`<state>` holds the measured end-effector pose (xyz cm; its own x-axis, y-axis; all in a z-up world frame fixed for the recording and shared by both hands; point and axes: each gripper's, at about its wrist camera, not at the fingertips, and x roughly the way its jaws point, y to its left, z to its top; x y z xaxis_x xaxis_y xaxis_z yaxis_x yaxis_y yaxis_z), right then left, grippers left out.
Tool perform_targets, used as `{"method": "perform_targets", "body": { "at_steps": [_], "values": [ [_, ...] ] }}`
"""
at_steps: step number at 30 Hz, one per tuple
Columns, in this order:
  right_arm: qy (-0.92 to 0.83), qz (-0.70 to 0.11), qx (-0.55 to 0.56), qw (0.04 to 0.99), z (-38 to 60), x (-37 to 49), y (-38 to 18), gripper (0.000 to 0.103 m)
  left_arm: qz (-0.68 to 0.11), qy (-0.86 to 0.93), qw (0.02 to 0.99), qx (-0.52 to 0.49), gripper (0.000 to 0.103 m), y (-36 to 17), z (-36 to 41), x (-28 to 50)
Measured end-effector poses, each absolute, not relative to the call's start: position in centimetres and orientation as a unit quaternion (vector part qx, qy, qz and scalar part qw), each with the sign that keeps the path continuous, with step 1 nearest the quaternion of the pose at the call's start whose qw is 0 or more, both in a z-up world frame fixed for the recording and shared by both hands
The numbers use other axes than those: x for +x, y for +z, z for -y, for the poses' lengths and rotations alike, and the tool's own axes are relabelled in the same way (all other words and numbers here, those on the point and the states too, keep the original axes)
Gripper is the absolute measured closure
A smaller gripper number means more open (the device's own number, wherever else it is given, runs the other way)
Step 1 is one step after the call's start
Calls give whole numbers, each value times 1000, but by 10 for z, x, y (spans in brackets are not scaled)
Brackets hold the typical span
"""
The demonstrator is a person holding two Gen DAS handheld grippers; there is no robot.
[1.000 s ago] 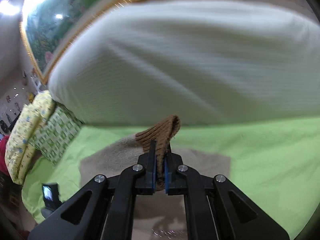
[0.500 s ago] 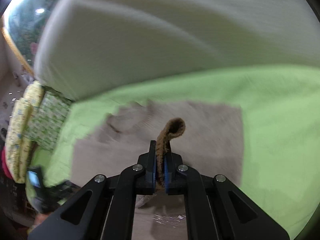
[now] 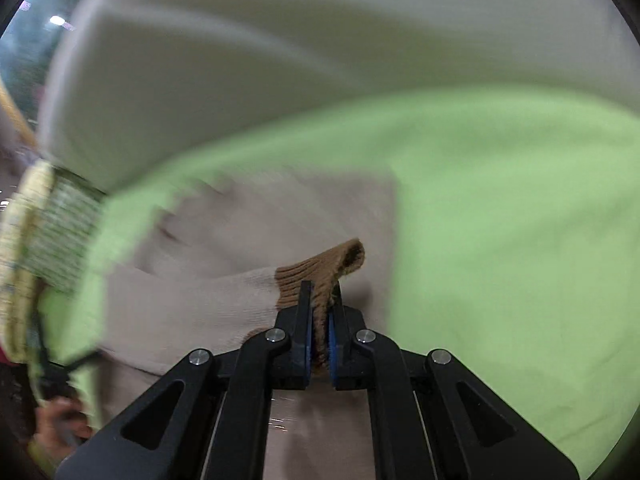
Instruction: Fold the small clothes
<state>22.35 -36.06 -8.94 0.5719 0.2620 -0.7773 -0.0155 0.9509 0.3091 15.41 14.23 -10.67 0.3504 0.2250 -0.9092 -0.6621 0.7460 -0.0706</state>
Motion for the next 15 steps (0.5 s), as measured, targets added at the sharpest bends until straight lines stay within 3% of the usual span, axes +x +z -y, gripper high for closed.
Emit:
{"method": "perform_targets", "body": {
  "at_steps": [9,15],
  "values": [
    [67,-404,120,904,362,201,-67,96,-493,271,797,-218,61,-110,-145,148],
    [53,-450,80,888,359,198,-90,96,-496,264,798,-216,60,-114,-141,137]
  ]
}}
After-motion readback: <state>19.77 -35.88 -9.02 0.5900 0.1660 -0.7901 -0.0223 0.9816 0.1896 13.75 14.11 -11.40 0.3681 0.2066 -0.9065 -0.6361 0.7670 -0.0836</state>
